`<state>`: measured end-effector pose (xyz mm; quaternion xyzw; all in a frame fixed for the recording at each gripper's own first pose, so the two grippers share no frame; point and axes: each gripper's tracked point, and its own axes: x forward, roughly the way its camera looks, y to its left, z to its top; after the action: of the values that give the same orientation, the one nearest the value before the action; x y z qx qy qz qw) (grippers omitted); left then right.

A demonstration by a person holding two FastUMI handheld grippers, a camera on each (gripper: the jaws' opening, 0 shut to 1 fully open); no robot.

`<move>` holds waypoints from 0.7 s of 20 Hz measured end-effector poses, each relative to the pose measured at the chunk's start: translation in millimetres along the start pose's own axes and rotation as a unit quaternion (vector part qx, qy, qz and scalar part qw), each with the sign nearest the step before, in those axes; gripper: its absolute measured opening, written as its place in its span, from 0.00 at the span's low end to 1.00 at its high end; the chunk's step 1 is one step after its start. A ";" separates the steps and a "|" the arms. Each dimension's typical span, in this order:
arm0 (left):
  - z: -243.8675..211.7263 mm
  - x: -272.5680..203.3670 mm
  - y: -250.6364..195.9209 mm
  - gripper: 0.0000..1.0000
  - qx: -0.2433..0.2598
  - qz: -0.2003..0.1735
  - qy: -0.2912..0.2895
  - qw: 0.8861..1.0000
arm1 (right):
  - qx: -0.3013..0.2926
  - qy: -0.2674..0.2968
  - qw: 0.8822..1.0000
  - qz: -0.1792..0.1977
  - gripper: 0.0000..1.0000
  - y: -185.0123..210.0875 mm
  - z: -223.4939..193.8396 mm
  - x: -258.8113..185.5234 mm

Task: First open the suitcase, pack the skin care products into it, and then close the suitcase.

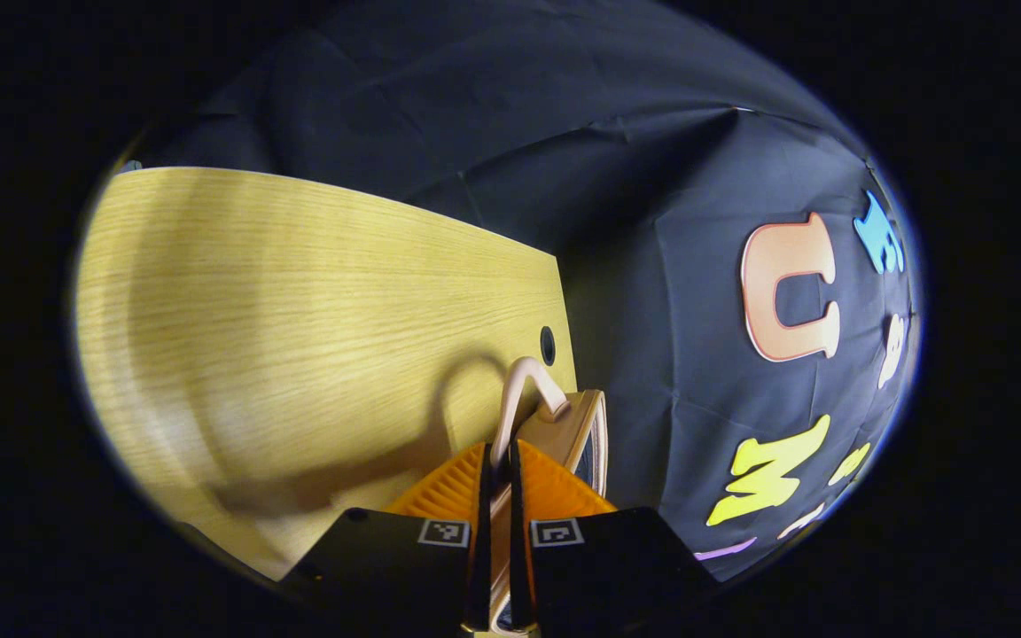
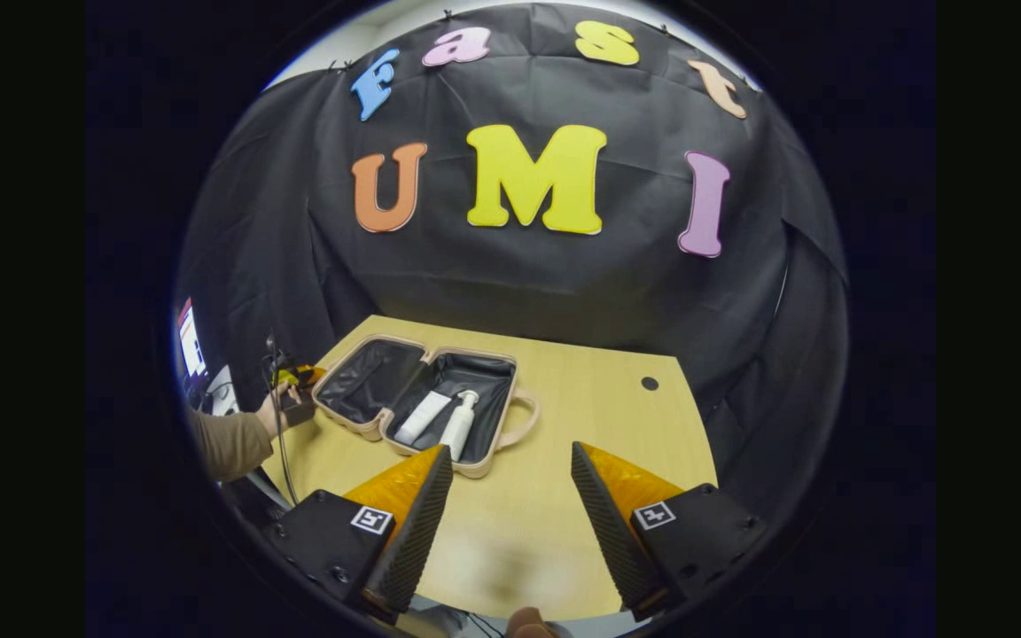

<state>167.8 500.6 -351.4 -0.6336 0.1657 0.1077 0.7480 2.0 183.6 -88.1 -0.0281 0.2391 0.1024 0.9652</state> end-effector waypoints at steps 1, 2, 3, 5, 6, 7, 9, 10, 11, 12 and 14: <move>0.2 -2.2 -6.8 0.11 0.003 -0.003 -0.002 1.000 | 0.003 -0.001 1.000 0.002 0.80 -0.6 0.2 -1.1; 1.1 -6.2 -15.3 0.10 0.026 -0.003 -0.009 1.000 | 0.003 0.000 1.000 0.003 0.80 -1.9 0.1 -0.1; 0.6 -9.2 -22.8 0.10 0.057 -0.001 -0.013 0.998 | 0.004 -0.001 1.000 0.005 0.80 -3.4 0.0 0.7; -1.3 -23.8 -49.7 0.09 0.117 -0.013 -0.026 0.993 | 0.007 -0.006 1.000 0.008 0.80 -4.4 3.4 2.8; -2.5 -32.3 -67.1 0.08 0.138 -0.029 -0.036 0.989 | 0.009 -0.011 1.000 0.011 0.80 -4.9 7.0 2.9; -4.9 -45.0 -91.0 0.07 0.159 -0.051 -0.050 0.985 | 0.007 -0.016 1.000 0.007 0.78 -8.0 11.0 5.8; -18.9 -61.0 -112.7 0.05 0.215 -0.061 -0.064 0.973 | -0.001 -0.028 1.000 -0.001 0.80 -16.7 20.2 9.5; -26.4 -64.3 -124.3 0.05 0.249 -0.058 -0.069 0.964 | 0.000 -0.033 0.999 -0.002 0.80 -17.2 22.9 12.1; -33.6 -69.6 -131.6 0.05 0.274 -0.055 -0.074 0.957 | 0.002 -0.039 0.999 -0.005 0.78 -21.0 27.4 13.8; -39.3 -71.9 -140.9 0.04 0.291 -0.056 -0.077 0.952 | 0.006 -0.043 0.999 -0.002 0.78 -21.0 30.5 15.4; -53.1 -81.2 -156.5 0.04 0.319 -0.060 -0.087 0.942 | 0.011 -0.052 0.999 -0.006 0.80 -26.5 35.4 16.7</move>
<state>145.1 425.1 -185.0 -0.3584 0.0873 0.0585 0.9276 38.2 164.5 -64.4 -0.0133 0.1892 0.0949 0.9773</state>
